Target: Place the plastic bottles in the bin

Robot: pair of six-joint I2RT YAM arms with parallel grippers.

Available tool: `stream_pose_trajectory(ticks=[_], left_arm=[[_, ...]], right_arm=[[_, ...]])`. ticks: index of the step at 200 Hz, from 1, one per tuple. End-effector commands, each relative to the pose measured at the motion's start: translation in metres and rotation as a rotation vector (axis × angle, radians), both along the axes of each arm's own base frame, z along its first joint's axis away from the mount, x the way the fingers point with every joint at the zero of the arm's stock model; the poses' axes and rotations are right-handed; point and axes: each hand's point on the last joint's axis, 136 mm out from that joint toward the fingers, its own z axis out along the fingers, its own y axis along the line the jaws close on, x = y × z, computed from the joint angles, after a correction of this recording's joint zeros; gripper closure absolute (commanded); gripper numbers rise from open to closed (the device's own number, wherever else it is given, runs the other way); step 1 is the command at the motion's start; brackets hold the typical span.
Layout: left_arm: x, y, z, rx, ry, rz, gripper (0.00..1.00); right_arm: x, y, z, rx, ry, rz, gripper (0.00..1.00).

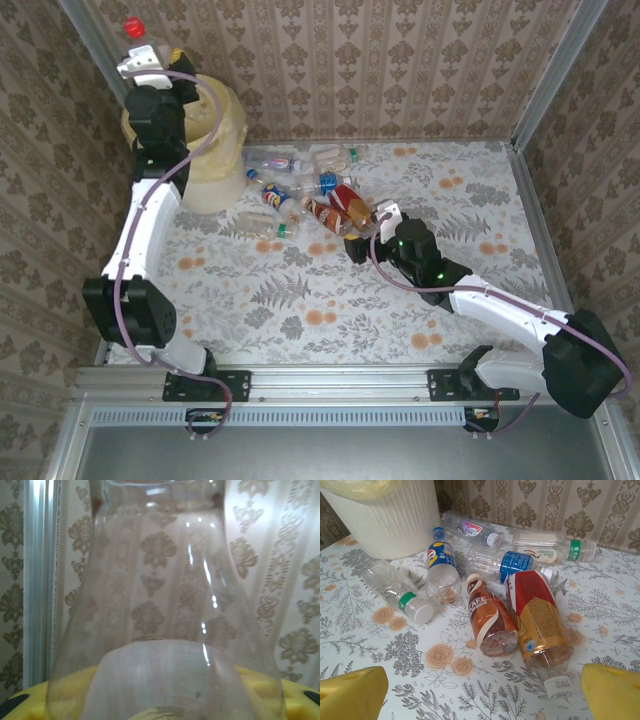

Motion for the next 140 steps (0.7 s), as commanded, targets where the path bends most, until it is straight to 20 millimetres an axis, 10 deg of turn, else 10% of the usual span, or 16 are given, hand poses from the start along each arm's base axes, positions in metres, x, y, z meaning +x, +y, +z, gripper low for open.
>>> stream_pose_trajectory(ticks=[1,140], left_arm=[[0.004,0.013,0.022,0.021,-0.063,0.017,0.52],[0.093,0.023,-0.074,0.084,0.162,-0.061,0.51]], right_arm=[[0.000,0.000,0.008,-0.012,-0.026,-0.006,0.00],[-0.005,-0.013,0.006,-0.031,-0.017,-0.046,0.00]])
